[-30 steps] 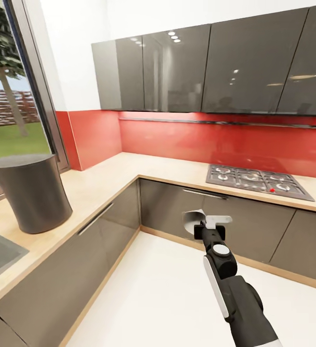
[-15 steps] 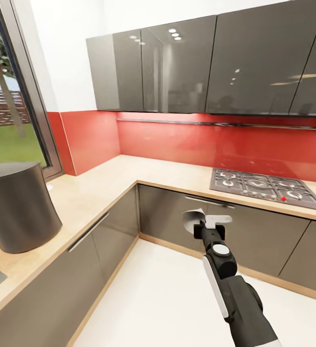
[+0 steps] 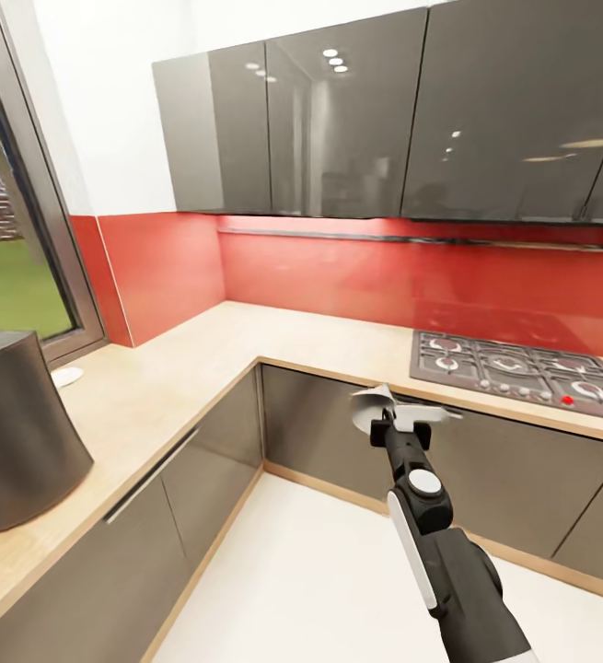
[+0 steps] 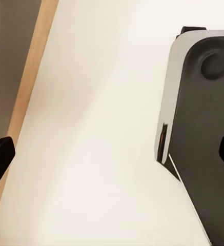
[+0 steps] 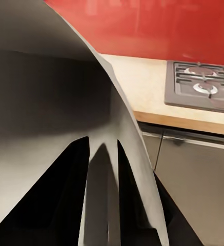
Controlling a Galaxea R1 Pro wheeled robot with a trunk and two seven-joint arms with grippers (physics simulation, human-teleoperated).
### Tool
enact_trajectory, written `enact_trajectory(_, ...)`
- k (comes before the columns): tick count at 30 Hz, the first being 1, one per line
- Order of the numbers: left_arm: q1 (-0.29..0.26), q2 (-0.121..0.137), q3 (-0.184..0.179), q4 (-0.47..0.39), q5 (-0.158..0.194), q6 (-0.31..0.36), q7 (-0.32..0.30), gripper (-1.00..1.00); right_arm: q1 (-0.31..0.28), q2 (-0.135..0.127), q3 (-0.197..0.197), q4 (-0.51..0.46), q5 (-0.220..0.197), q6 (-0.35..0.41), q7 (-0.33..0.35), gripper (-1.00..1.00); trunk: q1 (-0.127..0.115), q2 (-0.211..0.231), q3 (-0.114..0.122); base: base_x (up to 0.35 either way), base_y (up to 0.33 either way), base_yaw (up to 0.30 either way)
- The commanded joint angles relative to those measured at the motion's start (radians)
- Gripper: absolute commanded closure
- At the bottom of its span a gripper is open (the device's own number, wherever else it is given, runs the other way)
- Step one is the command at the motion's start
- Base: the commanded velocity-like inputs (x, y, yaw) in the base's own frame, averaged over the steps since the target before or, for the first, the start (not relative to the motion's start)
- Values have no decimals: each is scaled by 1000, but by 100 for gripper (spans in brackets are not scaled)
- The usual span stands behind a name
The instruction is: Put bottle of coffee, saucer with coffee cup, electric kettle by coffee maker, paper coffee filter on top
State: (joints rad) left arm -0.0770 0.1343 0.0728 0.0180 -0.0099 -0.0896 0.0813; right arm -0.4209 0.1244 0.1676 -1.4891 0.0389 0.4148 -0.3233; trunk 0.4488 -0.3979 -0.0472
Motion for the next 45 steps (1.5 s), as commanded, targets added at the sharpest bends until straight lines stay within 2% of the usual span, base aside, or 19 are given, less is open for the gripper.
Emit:
enact_trajectory(1, 1, -2, 7, 5, -2, -2, 1, -100, -1, 0, 2, -3, 2, 5, -5, 100, 1, -2, -2, 334, 0, 0)
enact_trajectory(15, 15, 7, 7, 8, -1, -2, 2, -100, -1, 1, 3, -4, 3, 4, -5, 100, 1, -2, -2, 299, -149, 0)
enact_trajectory(31, 17, 1, 7, 9, 0, -5, 2, -100, -1, 3, 4, -3, 3, 4, -5, 100, 1, -2, -2, 284, -208, 5)
enact_trajectory(45, 17, 1, 7, 8, 2, -6, 6, -100, -1, 3, 6, -3, 1, 4, -5, 100, 1, -2, -2, 188, -243, 245)
